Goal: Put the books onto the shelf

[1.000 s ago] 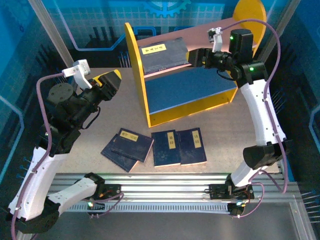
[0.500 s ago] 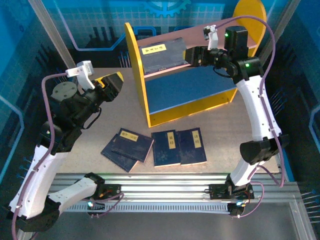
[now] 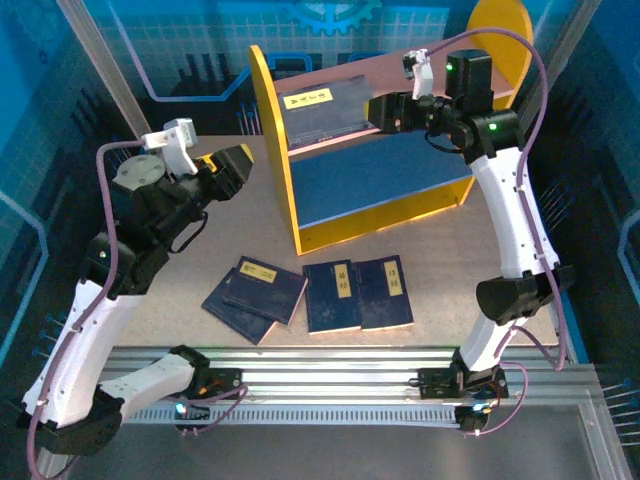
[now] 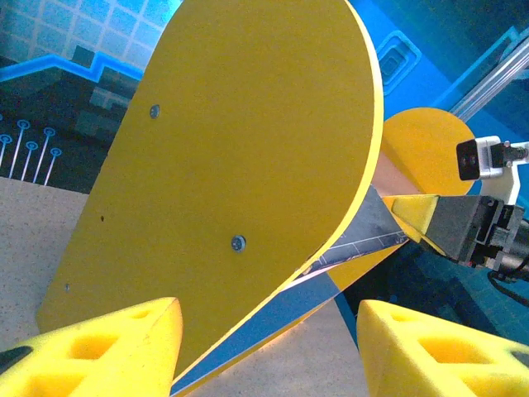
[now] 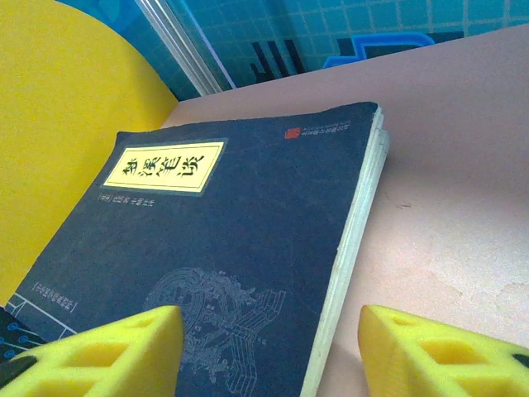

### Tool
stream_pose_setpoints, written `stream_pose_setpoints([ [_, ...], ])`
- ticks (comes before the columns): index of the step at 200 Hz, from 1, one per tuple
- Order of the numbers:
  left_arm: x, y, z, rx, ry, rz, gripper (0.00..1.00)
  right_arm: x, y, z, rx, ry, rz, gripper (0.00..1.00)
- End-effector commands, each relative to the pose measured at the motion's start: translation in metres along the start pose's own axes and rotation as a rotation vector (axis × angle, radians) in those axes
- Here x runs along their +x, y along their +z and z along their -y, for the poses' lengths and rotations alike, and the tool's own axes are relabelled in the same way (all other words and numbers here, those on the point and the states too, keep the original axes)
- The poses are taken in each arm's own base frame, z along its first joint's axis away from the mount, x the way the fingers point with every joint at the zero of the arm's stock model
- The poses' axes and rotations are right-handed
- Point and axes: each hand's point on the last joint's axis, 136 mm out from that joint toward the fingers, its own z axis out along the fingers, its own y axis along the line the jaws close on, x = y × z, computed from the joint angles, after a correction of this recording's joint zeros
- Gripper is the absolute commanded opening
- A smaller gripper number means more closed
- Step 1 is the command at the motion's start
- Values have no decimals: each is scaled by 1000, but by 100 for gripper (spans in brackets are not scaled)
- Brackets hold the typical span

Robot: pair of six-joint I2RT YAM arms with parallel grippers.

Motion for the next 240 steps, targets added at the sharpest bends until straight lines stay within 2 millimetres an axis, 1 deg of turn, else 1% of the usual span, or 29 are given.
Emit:
stream_pose_setpoints([
  [1, -10, -9, 9, 26, 31, 20, 59, 6, 5, -1, 4, 0, -34, 59],
  [117, -8, -9, 7, 16, 43, 11, 60, 5, 17, -6, -29, -11, -59, 58],
  [196, -6, -9, 5, 10, 49, 8, 61, 5, 22, -7, -36, -14, -65, 58],
  [218, -6, -9, 5, 7, 51, 8, 61, 5, 20, -5, -21, -29, -66, 61],
  [240, -6, -10, 5, 9, 51, 7, 61, 7, 22, -4, -20, -32, -72, 61],
])
